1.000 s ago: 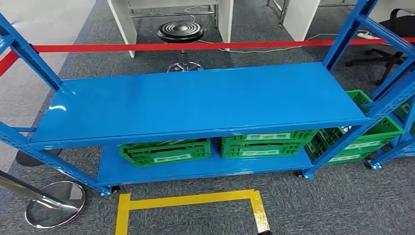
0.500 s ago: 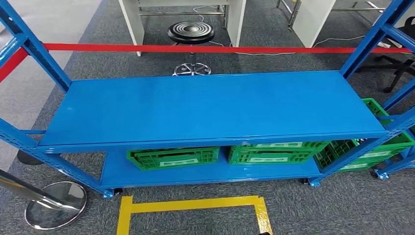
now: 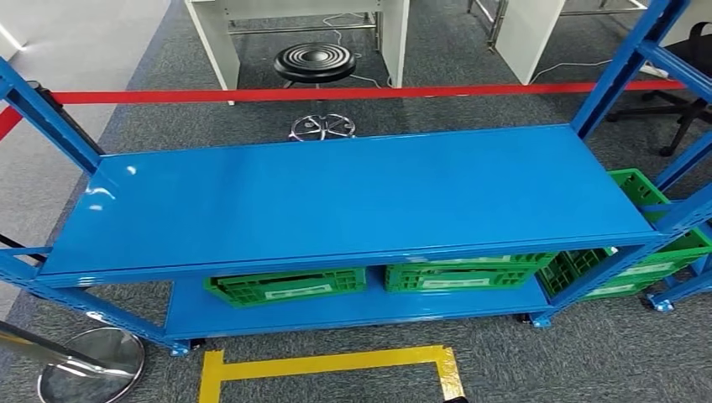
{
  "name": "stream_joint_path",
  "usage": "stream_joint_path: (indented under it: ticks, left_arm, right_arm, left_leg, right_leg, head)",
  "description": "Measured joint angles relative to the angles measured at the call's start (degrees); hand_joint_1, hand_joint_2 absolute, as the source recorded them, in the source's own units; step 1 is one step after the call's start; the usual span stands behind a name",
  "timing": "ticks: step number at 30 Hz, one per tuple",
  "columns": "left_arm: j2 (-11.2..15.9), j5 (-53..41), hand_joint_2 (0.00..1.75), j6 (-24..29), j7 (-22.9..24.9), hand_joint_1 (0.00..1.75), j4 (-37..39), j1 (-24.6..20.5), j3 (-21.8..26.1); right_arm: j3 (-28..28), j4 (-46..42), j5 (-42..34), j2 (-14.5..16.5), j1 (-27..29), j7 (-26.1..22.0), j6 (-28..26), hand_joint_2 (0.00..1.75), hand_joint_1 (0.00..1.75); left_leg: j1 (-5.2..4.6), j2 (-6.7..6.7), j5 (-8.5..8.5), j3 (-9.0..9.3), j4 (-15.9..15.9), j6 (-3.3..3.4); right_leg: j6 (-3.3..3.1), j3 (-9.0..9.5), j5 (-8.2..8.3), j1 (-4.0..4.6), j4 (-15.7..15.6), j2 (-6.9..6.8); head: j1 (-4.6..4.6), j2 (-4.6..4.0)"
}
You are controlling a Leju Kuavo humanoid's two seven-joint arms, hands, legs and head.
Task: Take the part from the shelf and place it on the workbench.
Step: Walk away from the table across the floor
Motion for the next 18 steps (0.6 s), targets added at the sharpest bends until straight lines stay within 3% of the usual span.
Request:
stream_joint_path:
  ticks: [1, 3, 4, 5, 8, 9, 11, 13, 15, 18]
  left_arm:
    - [0.02, 0.00, 0.00, 0.02, 0.05, 0.00, 0.00, -0.05, 0.00]
    - [0.05, 0.05, 0.00, 0.12, 0.34, 0.00, 0.00, -0.11, 0.00]
    - [0.05, 0.03, 0.00, 0.25, 0.64, 0.00, 0.00, -0.09, 0.00]
    - [0.05, -0.04, 0.00, 0.49, 1.02, 0.00, 0.00, -0.03, 0.00]
    - [0.02, -0.48, 1.31, 1.11, 1.99, 0.00, 0.00, 0.03, 0.00]
    - [0.00, -0.57, 1.75, 1.15, 2.16, 0.00, 0.00, 0.01, 0.00]
    - [-0.02, -0.58, 1.75, 0.99, 2.50, 0.00, 0.00, -0.02, 0.00]
    - [-0.01, -0.48, 1.75, 0.70, 2.78, 0.00, 0.01, -0.03, 0.00]
    - [0.00, -0.22, 1.75, 0.34, 3.17, 0.00, 0.01, -0.03, 0.01]
    - [0.20, 1.35, 1.75, -0.94, 4.66, 0.00, 0.00, 0.09, -0.49]
  right_arm:
    - [0.00, 0.01, 0.01, 0.01, -0.04, 0.01, 0.01, 0.00, 0.00]
    - [0.00, 0.02, 0.01, 0.02, -0.13, 0.03, 0.03, 0.00, 0.00]
    - [0.00, 0.01, 0.00, 0.01, -0.15, 0.07, 0.05, 0.00, 0.00]
    - [-0.01, 0.01, -0.04, 0.01, -0.15, 0.11, 0.13, 0.00, 0.00]
    - [-0.08, 0.01, -0.38, -0.01, -0.11, 0.63, 0.51, 0.00, 0.00]
    - [-0.14, 0.01, -0.55, -0.01, -0.10, 0.95, 0.58, 0.00, 0.00]
    - [-0.49, 0.01, -1.03, -0.01, -0.11, 1.80, 0.44, 0.00, 0.00]
    - [-1.04, 0.01, -1.48, -0.01, -0.15, 2.63, 0.11, 0.87, 0.00]
    - [-1.43, 0.01, -1.74, -0.01, -0.16, 3.19, -0.07, 1.75, 0.00]
    - [-1.50, -0.04, -2.93, -0.07, -0.05, 4.60, -0.05, 1.75, 0.00]
  left_leg:
    - [-0.15, 0.02, 0.99, 0.94, -2.57, 0.35]
    - [-0.45, 0.00, 0.81, 1.65, -4.21, 0.93]
    - [-0.41, -0.05, 0.89, 1.81, -4.57, 0.98]
    - [-0.37, -0.11, 1.04, 1.93, -4.92, 0.93]
    - [-0.29, -0.16, 1.30, 2.25, -5.51, 0.71]
    - [-0.32, -0.16, 1.24, 2.29, -5.52, 0.79]
    - [-0.36, -0.15, 1.08, 2.32, -5.53, 1.05]
    - [-0.41, -0.15, 0.94, 2.36, -5.52, 1.27]
    - [-0.44, -0.15, 0.85, 2.43, -5.51, 1.42]
    - [-0.46, -0.15, 0.69, 2.71, -5.51, 1.60]
  right_leg:
    - [0.34, 0.15, -0.32, 0.06, -0.06, 0.03]
    - [1.11, 0.31, -0.64, 0.12, -0.40, 0.01]
    - [1.21, 0.56, -0.65, 0.10, -0.61, -0.03]
    - [0.82, 0.86, -0.52, 0.13, -0.88, -0.10]
    - [-0.52, 1.69, -0.10, 0.25, -1.63, -0.16]
    - [-0.49, 1.84, -0.08, 0.25, -1.83, -0.15]
    - [-0.40, 2.03, -0.10, 0.24, -2.18, -0.16]
    - [-0.05, 2.13, -0.14, 0.20, -2.43, -0.16]
    - [0.72, 2.16, -0.20, 0.14, -2.66, -0.16]
    - [1.90, 2.15, -0.36, 0.03, -2.92, -0.17]
  head:
    - [0.00, 0.00]
    - [0.03, 0.00]
    - [0.03, 0.00]
    - [0.10, 0.00]
    - [0.26, 0.00]
    - [0.26, 0.00]
    - [0.27, 0.00]
    - [0.27, 0.00]
    - [0.26, 0.00]
    - [0.24, 0.00]
